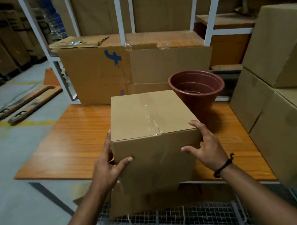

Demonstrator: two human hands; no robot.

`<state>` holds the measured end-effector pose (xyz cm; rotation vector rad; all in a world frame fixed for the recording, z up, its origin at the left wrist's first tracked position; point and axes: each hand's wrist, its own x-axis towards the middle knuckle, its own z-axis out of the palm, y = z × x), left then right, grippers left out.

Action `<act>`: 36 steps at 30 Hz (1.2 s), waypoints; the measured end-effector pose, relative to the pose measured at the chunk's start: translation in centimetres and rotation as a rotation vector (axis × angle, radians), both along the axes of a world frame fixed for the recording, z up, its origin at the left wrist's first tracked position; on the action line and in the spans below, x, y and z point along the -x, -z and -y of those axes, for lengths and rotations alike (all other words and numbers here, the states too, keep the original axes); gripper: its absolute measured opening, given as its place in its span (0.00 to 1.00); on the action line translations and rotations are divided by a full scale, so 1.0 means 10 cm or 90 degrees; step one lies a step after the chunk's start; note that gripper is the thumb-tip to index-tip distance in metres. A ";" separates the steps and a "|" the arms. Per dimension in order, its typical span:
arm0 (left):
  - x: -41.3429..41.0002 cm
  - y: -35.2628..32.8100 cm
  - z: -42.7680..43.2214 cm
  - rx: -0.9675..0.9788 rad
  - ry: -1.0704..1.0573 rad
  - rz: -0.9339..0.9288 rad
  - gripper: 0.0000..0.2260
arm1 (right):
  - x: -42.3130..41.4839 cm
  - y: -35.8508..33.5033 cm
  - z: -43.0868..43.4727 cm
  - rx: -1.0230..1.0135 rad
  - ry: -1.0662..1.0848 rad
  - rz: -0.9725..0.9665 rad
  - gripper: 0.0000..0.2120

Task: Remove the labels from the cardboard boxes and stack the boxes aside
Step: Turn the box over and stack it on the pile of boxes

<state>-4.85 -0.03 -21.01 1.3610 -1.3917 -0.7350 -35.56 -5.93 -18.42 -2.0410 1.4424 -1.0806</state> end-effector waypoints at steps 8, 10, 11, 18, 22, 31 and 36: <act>0.70 -0.13 -0.41 0.022 0.023 -0.020 0.47 | 0.73 -0.20 -0.44 0.025 0.014 0.007 0.40; 0.81 -0.20 -0.39 0.032 0.049 -0.023 0.47 | 0.86 -0.30 -0.52 0.033 0.033 0.010 0.39; 0.86 -0.25 -0.38 0.037 0.061 -0.028 0.47 | 0.91 -0.36 -0.56 0.043 0.047 0.012 0.38; 1.19 -0.82 -0.12 0.118 0.113 -0.026 0.44 | 1.20 -0.92 -0.84 0.136 0.174 0.030 0.39; 1.48 -1.23 0.01 0.191 0.145 -0.031 0.41 | 1.39 -1.36 -0.97 0.180 0.233 0.036 0.39; 2.38 -2.04 0.34 0.280 0.237 -0.048 0.42 | 2.21 -2.24 -1.15 0.250 0.299 0.036 0.40; 3.14 -2.04 0.48 0.279 0.281 -0.031 0.42 | 2.94 -2.25 -1.13 0.235 0.333 0.034 0.39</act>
